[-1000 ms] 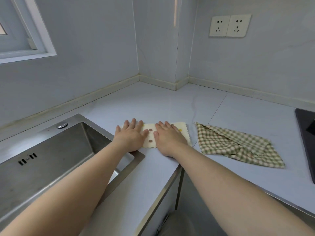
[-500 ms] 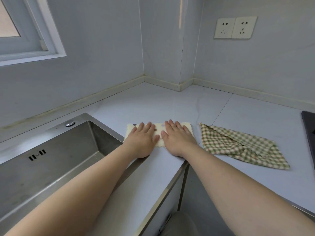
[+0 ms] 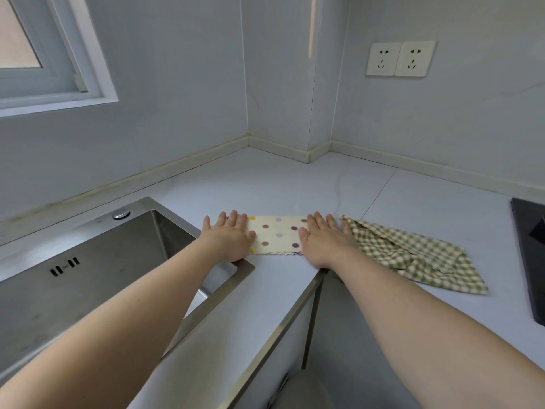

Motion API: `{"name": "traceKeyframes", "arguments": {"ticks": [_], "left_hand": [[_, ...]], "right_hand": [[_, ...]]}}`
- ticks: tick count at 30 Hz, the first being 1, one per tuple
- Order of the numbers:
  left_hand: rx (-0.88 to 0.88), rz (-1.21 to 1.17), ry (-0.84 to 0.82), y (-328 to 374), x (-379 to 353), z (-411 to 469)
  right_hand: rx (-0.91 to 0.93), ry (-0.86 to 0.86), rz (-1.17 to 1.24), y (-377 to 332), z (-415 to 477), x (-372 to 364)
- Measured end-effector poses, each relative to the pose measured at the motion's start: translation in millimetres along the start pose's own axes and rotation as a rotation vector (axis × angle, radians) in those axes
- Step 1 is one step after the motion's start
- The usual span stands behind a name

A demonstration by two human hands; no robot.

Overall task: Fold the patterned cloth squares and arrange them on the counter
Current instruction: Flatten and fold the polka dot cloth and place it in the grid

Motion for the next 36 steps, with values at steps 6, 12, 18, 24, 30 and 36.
{"name": "traceKeyframes", "arguments": {"ticks": [6, 12, 18, 24, 30, 36], "left_hand": [[-0.264, -0.026, 0.192, 64.5, 2.2, -11.2], [-0.252, -0.039, 0.086, 77.2, -14.6, -8.0], [-0.253, -0.041, 0.090, 76.4, -16.8, -10.1], [-0.263, -0.051, 0.073, 78.1, -13.9, -12.5], [-0.264, -0.051, 0.038, 93.9, -15.9, -23.9], [-0.274, -0.015, 0.054, 124.5, -25.5, -40.0]], "right_hand": [[-0.104, 0.031, -0.123, 11.1, -2.4, 10.3], [-0.190, 0.078, -0.137, 17.6, -10.5, 15.3], [-0.119, 0.204, 0.072, 12.8, -3.6, 25.7], [-0.187, 0.233, 0.470, 15.4, -13.9, 45.2], [-0.108, 0.283, 0.758, 12.0, -20.1, 61.9], [0.009, 0.305, 0.753, -0.7, -27.5, 77.5]]}}
Point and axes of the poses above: each hand's wrist, its own z-axis towards the middle knuckle, its own x-axis out of the back of the hand, y = z × x, the point moved 4 cm from there along z, towards the middle knuckle, and after that the axes turned 6 degrees about -z, right-handed, at the moved point
